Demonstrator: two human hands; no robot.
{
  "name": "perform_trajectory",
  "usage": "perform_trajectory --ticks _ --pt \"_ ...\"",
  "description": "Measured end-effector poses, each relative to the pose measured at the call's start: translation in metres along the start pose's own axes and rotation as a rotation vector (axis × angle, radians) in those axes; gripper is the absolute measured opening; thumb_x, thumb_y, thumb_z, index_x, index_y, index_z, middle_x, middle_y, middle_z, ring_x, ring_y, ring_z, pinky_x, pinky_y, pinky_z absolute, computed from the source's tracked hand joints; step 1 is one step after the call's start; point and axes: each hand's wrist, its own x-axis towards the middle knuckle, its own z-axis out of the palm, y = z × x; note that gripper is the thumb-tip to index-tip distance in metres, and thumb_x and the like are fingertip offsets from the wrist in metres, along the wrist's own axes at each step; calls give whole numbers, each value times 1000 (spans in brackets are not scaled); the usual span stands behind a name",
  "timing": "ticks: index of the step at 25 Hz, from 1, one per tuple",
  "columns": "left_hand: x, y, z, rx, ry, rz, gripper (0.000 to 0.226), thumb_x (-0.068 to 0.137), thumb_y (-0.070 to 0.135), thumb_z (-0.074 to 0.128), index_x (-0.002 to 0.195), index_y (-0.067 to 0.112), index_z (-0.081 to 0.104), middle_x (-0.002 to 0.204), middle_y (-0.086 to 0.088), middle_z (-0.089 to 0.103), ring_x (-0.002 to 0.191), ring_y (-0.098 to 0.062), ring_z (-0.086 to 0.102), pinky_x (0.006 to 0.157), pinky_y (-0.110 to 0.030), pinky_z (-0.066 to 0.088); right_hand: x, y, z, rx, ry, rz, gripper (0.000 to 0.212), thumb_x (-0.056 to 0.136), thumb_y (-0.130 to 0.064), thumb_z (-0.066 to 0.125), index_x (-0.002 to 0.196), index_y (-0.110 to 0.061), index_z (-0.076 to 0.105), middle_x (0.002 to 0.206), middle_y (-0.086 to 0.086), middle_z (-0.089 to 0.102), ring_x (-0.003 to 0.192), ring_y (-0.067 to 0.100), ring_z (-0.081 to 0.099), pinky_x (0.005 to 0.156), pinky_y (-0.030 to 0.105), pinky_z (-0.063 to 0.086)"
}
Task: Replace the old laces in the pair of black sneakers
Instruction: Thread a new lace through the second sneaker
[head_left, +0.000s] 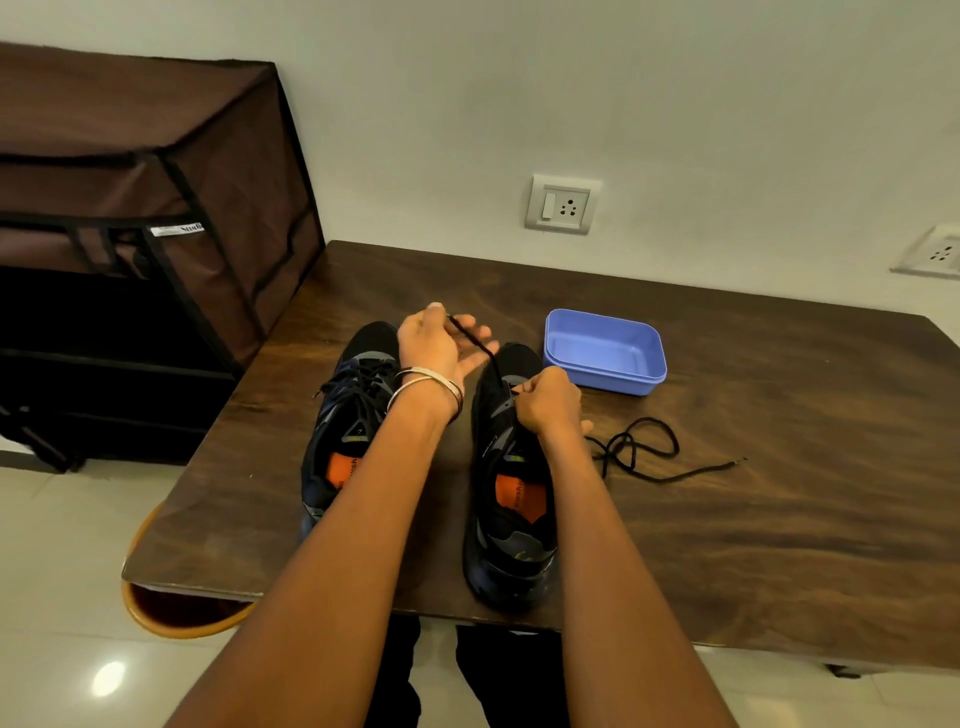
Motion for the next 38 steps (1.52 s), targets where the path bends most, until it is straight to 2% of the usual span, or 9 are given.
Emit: perform_trajectory --ticks 6,8,11,14,20,23,31,34,38 --pt "6 35 -2 -573 -142 -255 29 103 18 41 75 11 41 53 0 44 30 -8 29 28 -17 27 1 -2 2 -4 -2 32 8 95 -15 56 96 -10 63 112 13 61 113 34 51 97 50 34" --pt "7 35 -9 -98 -151 -176 25 100 21 48 76 13 47 58 1 48 34 -7 32 29 -18 24 1 -2 1 -17 -5 22 8 94 -15 56 93 -10 62 110 14 62 111 35 52 93 47 35" --pt "7 25 -21 1286 -202 298 13 86 33 69 91 20 69 84 7 64 69 -9 58 60 -25 48 4 -1 1 -11 -19 -8 11 92 -13 58 91 -7 67 105 13 65 108 34 55 93 46 42" --pt "10 13 -25 1896 -332 170 15 82 33 74 91 21 75 94 1 69 89 -21 65 84 -40 55 3 -2 1 -21 5 -8 11 91 -13 60 96 -11 70 105 9 65 107 31 55 98 50 40" --pt "11 20 -31 1161 9 288 16 88 14 65 79 11 77 86 -4 72 78 -15 61 79 -28 48 2 -2 1 -27 18 -9 10 92 -13 60 97 -13 69 106 9 65 106 30 56 102 54 37" --pt "5 17 -32 1394 123 449 17 91 26 65 102 16 73 103 -5 68 90 -22 64 76 -32 50 -2 -4 -6 -89 42 -19 9 93 -16 61 101 -13 67 105 8 63 104 30 55 106 54 30" --pt "-8 -17 -2 1437 -595 451 28 84 21 72 112 21 72 103 -1 70 97 -18 63 93 -34 50 -19 -15 -71 565 53 -138 13 87 3 63 82 -5 71 75 10 70 70 17 67 67 29 58" --pt "-2 -24 -5 1393 -360 472 15 88 29 68 99 24 76 91 -1 72 87 -19 65 85 -35 54 -24 -1 -92 502 63 -172 20 88 7 62 75 -3 72 71 8 70 59 7 64 54 18 49" --pt "7 -18 -21 1416 -11 386 16 88 34 67 96 23 76 94 -3 72 90 -25 67 83 -38 55 -16 29 -111 138 284 -62 17 87 -11 74 71 -9 73 87 9 74 91 20 67 84 34 54"
